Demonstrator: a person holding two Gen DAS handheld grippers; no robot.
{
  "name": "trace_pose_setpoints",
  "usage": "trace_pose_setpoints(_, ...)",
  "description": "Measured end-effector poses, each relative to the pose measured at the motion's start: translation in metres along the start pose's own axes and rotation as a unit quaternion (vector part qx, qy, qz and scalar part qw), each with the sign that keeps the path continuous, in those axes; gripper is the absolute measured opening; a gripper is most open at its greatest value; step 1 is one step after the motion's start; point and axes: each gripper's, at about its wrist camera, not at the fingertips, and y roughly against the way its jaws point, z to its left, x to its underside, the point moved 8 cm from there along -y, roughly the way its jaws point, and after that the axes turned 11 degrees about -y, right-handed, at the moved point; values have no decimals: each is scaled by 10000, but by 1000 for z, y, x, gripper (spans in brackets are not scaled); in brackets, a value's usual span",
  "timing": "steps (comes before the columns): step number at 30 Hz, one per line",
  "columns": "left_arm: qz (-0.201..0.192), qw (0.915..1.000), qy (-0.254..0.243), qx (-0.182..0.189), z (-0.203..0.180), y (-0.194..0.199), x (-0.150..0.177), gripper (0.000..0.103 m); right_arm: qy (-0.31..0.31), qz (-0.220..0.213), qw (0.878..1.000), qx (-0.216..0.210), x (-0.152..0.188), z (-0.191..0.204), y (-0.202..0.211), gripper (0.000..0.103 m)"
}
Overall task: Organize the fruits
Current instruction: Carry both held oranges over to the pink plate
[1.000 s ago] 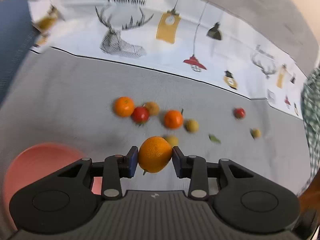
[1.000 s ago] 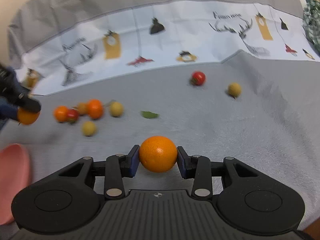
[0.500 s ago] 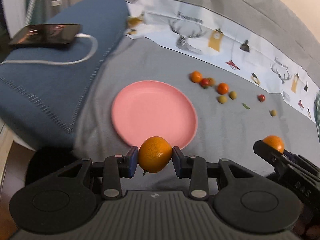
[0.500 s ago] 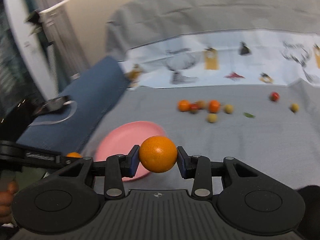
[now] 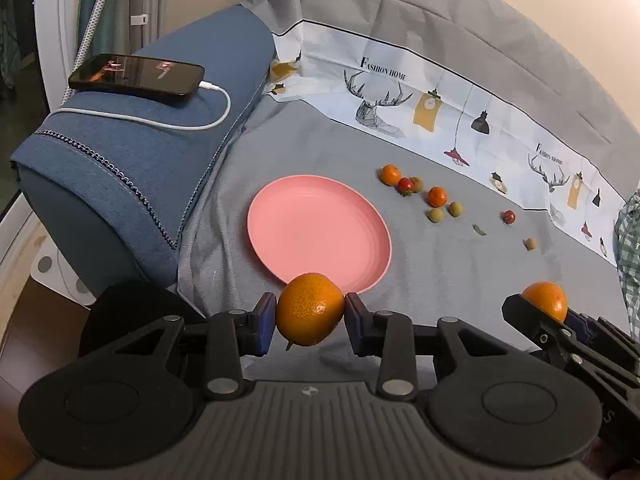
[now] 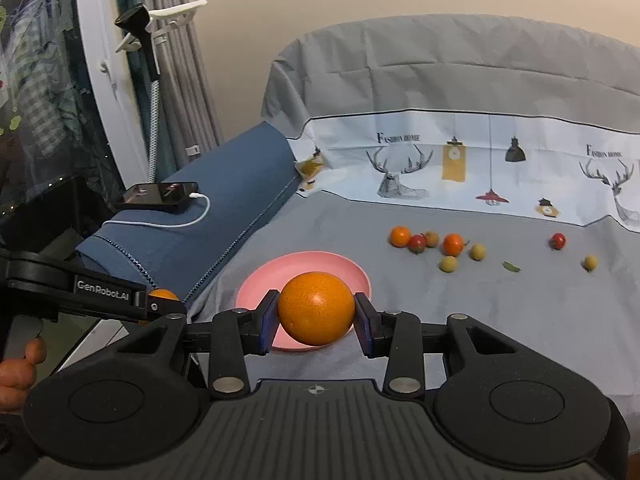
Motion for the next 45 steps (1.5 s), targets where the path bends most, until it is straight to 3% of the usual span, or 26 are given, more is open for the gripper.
trace_pose_setpoints(32, 223, 9997, 57, -111, 12, -29, -9, 41, 222, 160, 9993, 240, -6, -6, -26, 41)
trace_pose_setpoints(45, 418, 9990, 64, -176, 20, -62, -27, 41, 315, 496, 9979, 280, -3, -4, -71, 40)
